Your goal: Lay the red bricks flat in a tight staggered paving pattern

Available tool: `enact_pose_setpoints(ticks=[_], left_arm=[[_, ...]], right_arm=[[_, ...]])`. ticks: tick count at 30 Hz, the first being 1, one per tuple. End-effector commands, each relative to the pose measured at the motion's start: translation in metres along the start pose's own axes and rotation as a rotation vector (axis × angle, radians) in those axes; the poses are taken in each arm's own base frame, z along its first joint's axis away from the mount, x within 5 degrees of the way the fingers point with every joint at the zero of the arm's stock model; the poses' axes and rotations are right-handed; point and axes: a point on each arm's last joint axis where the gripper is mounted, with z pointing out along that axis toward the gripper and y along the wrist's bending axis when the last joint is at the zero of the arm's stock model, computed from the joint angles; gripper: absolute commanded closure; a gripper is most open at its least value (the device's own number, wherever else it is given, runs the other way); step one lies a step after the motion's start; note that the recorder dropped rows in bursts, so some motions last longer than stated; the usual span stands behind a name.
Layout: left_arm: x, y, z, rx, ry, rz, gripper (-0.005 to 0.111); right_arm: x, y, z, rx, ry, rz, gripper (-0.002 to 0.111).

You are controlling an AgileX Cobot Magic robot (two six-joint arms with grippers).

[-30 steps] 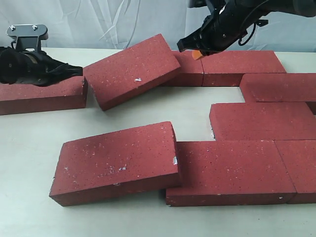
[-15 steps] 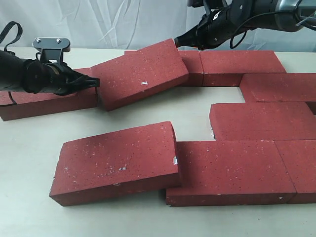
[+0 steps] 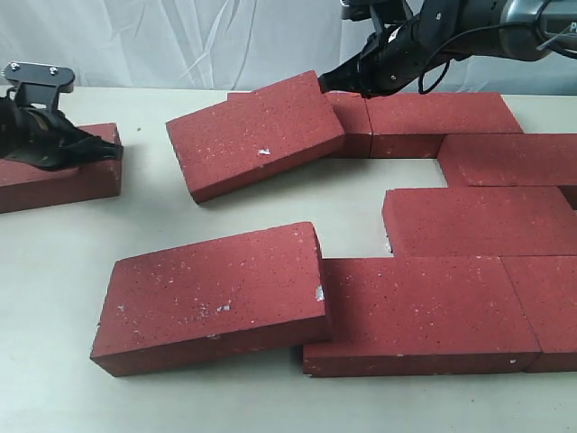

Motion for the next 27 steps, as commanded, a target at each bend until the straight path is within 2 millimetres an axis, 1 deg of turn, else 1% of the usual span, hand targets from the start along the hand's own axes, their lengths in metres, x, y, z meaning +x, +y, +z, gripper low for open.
enact_pose_setpoints(ticks=[1,5,9,13,16,19,21,27], left_arm=[[-0.010,0.005,-0.020,-0.009,0.001,-0.070,0.107],[-0.032,-0.006,-0.043,0.021,-0.099,-0.122,0.107],[-0.036,-0.024,-0.046,0.058,-0.113,-0.118,0.107],[-0.027,-0.047,-0.034,0.097,-0.086,-0.082,0.107],[-0.019,-0.057,-0.021,0.110,-0.060,-0.065,0.107],[-0.011,-0.062,-0.010,0.115,-0.036,-0.063,0.107],[-0.008,-0.064,-0.007,0.116,-0.026,-0.072,0.107],[0.000,-0.065,0.004,0.114,0.004,-0.070,0.107]], right_arm=[[-0.002,0.000,-0.001,0.000,-0.005,0.001,0.109],[-0.002,0.000,-0.001,0.001,-0.009,0.001,0.109],[-0.003,-0.001,-0.001,0.005,-0.023,0.001,0.109],[-0.008,-0.002,-0.002,0.021,-0.076,0.002,0.109],[-0.011,-0.003,-0.002,0.031,-0.110,0.002,0.109],[-0.012,-0.004,-0.001,0.038,-0.124,-0.003,0.109],[-0.010,-0.004,0.003,0.043,-0.123,-0.008,0.109],[0.009,-0.005,0.029,0.037,-0.062,0.003,0.109]])
